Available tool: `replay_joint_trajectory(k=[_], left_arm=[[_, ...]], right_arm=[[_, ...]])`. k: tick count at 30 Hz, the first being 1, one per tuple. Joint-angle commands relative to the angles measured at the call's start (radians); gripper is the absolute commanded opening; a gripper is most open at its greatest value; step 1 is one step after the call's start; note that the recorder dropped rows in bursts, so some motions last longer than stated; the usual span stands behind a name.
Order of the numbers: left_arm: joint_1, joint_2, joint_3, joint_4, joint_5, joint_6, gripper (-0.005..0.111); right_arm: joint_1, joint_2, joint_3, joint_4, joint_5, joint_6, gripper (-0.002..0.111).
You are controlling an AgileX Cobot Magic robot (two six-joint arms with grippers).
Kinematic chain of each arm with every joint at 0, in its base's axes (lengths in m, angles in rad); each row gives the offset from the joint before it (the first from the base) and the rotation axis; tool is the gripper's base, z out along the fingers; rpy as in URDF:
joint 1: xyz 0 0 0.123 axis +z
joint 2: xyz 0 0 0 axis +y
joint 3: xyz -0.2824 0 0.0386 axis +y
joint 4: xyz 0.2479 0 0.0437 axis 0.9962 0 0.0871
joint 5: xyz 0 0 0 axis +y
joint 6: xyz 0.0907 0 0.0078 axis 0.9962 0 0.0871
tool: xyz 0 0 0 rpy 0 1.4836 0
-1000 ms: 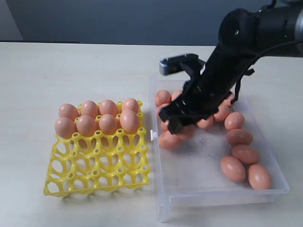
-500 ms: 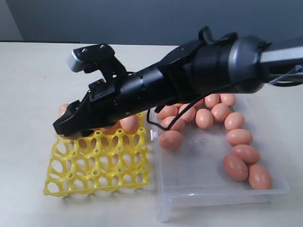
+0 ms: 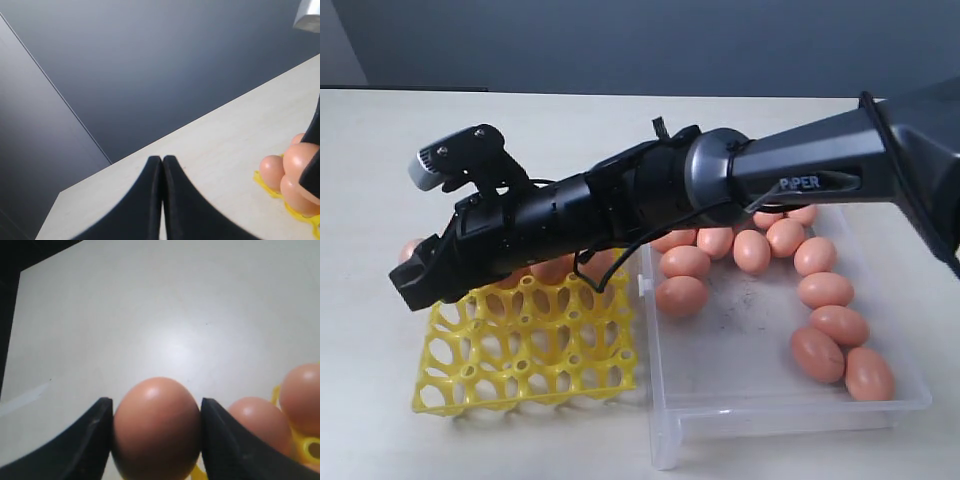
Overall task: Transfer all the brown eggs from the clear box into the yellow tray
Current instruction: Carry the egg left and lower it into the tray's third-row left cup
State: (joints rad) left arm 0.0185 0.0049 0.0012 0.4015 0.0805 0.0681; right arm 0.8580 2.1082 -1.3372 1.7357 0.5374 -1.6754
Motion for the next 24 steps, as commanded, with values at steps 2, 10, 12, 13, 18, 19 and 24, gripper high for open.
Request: replay_joint_trajectory(k=[2,10,12,13,18,19,24], left_arm=[[-0.011,-0.005,-0.001,0.003,-0.005,-0.004,0.000],[-0.011,-0.005,-0.001,0.003,-0.005,-0.004,0.000],[-0.011,-0.005,-0.001,0.003,-0.005,-0.004,0.000],[-0.011,-0.005,-0.001,0.003,-0.005,-0.004,0.000],[-0.011,-0.005,-0.001,0.003,-0.005,-0.004,0.000],[-0.011,-0.005,-0.001,0.003,-0.005,-0.004,0.000],[-0.011,-0.005,-0.001,0.003,-0.005,-0.004,0.000]], right_arm=[[0.001,0.054,-0.038,0.009,-0.003,-0.011,0.005],[0.001,0.071,-0.038,0.009,-0.048,-0.009,0.005],[0.001,0.071,-0.038,0.009,-0.064,-0.007,0.005],[0.001,0.073,-0.038,0.005,-0.066,-0.002,0.005],[0.001,0.073,-0.038,-0.007,-0.120,0.031,0.012],[0.001,0.073,-0.038,-0.009,-0.122,0.031,0.017],[0.001,0.071,-0.038,-0.033,-0.080,0.031,0.043]])
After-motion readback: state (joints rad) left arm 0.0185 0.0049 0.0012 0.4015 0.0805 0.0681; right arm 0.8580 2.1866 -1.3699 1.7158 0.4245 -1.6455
